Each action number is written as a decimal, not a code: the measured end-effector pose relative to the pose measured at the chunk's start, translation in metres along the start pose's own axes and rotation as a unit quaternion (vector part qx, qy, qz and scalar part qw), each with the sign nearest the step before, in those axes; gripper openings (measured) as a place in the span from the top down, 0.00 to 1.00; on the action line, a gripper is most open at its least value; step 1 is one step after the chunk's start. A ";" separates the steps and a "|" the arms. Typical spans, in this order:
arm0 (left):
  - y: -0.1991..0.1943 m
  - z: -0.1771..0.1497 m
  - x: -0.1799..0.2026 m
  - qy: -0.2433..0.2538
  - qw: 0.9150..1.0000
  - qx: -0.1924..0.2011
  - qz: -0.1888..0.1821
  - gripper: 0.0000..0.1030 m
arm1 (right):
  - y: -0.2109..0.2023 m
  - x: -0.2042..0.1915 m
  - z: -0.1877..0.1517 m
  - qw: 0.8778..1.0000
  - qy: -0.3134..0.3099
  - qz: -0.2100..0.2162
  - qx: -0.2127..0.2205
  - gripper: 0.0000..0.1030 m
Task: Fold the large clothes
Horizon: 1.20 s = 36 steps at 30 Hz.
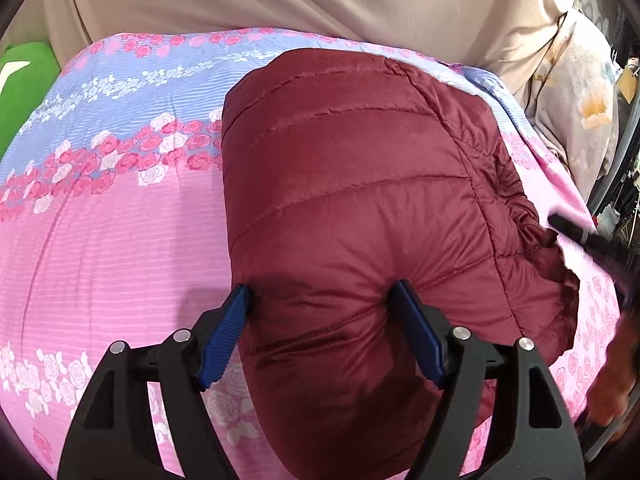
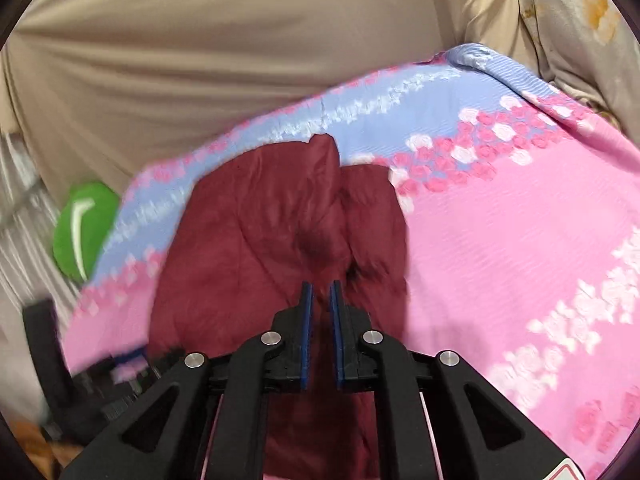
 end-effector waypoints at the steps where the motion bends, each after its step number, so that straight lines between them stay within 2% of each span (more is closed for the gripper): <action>1: 0.001 0.000 0.001 0.003 1.000 0.000 0.002 0.27 | 0.012 0.002 -0.008 1.000 -0.010 -0.012 -0.022 0.92; 2: 0.002 0.000 0.003 0.006 1.000 0.000 0.002 0.23 | 0.034 0.006 -0.022 0.998 -0.017 -0.019 -0.063 0.95; 3: 0.003 0.000 0.006 0.009 1.000 -0.002 0.001 0.23 | 0.042 0.013 -0.030 0.997 -0.003 -0.012 -0.075 0.95; 5: 0.006 -0.001 0.007 0.016 1.000 -0.005 0.009 0.23 | 0.030 0.017 -0.032 0.997 0.011 -0.022 -0.068 0.95; 7: 0.006 -0.002 0.007 0.018 1.000 -0.005 0.015 0.23 | 0.003 0.009 -0.028 0.999 0.000 -0.036 -0.024 0.95; 9: 0.005 -0.002 0.006 0.014 1.000 -0.006 0.013 0.23 | -0.017 0.000 -0.028 1.000 -0.019 -0.024 -0.004 0.95; 11: 0.006 -0.002 0.005 0.013 1.000 -0.006 0.013 0.22 | -0.012 -0.007 -0.037 0.998 -0.045 -0.030 -0.025 0.95; 13: 0.006 -0.002 0.007 0.013 1.000 -0.006 0.012 0.20 | 0.016 -0.005 -0.058 0.995 -0.064 -0.047 -0.066 1.00; 14: 0.006 -0.003 0.008 0.014 1.000 -0.007 0.011 0.19 | 0.023 -0.001 -0.064 0.994 -0.064 -0.043 -0.072 1.00; 17: 0.007 -0.004 0.010 0.020 1.000 -0.008 0.021 0.19 | 0.018 0.000 -0.062 0.995 -0.051 -0.052 -0.074 0.99; 19: 0.005 -0.004 0.009 0.016 1.000 -0.009 0.020 0.19 | 0.001 -0.005 -0.054 0.997 -0.037 -0.037 -0.055 0.95; 21: 0.005 -0.004 0.008 0.014 1.000 -0.010 0.019 0.19 | -0.008 -0.009 -0.053 0.997 -0.057 -0.038 -0.043 0.95; 23: 0.005 -0.005 0.008 0.016 1.000 -0.009 0.019 0.18 | 0.006 -0.009 -0.063 0.994 -0.078 -0.054 -0.059 0.97; 25: 0.006 -0.006 0.009 0.019 1.000 -0.009 0.018 0.17 | 0.021 -0.005 -0.073 0.993 -0.082 -0.051 -0.073 0.98; 28: 0.005 -0.007 0.012 0.025 0.999 -0.011 0.025 0.17 | 0.016 -0.001 -0.070 0.993 -0.073 -0.053 -0.082 0.98; 30: 0.001 -0.005 0.009 0.017 1.000 -0.012 0.023 0.18 | 0.006 0.000 -0.063 0.994 -0.061 -0.048 -0.078 0.95; 33: -0.007 -0.002 0.010 0.019 0.999 -0.004 0.028 0.18 | -0.012 0.004 -0.043 0.997 -0.045 -0.028 -0.054 0.83; 35: -0.015 0.004 0.009 0.019 0.999 0.007 0.028 0.13 | -0.018 0.007 -0.032 0.998 -0.030 -0.021 -0.043 0.55; 36: -0.019 0.009 0.008 0.016 0.999 0.015 0.023 0.11 | -0.018 0.008 -0.025 0.999 -0.021 -0.024 -0.038 0.51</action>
Point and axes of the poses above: each gripper's, at about its wrist camera, not at the fingertips, and y roughly the way its jaws point, x to its right, z to its top, the point moved 2 cm from there along y, roughly the way its jaws point, and after that the axes turned 8 degrees about -z, right-handed, at the moved point
